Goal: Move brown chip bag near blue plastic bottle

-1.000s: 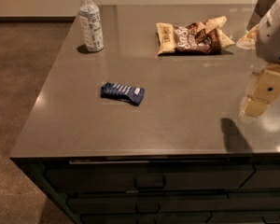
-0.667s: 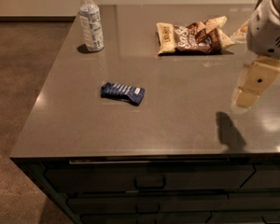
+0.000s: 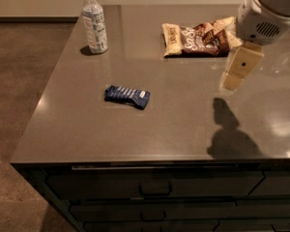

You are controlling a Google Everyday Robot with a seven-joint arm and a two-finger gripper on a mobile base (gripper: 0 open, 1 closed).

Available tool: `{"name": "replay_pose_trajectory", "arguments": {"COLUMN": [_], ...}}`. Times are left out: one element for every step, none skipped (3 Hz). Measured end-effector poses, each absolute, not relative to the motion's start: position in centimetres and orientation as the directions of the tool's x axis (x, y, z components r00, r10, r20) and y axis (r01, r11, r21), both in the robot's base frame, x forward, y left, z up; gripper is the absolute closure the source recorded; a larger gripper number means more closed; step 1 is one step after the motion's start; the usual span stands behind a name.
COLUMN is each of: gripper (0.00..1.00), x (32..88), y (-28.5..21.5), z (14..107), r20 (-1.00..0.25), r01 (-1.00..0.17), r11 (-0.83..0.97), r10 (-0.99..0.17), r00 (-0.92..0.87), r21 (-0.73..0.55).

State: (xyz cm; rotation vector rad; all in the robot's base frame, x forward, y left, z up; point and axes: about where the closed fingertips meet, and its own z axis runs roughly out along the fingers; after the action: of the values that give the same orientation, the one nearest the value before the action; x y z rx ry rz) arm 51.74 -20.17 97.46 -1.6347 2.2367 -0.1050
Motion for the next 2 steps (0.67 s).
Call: {"name": "replay_pose_trajectory", "arguments": {"gripper": [0.0,0.0], "x": [55.5,59.3], "y": [-19.8,-19.5], "z": [97.0,96.2], "r20": [-0.251,-0.293], "r01": [-0.893,-0.869], "r11": [0.339,0.39], "r10": [-0.93,-0.906], "r00": [-0.27,-0.304], "r21": [-0.296,-0.305]}}
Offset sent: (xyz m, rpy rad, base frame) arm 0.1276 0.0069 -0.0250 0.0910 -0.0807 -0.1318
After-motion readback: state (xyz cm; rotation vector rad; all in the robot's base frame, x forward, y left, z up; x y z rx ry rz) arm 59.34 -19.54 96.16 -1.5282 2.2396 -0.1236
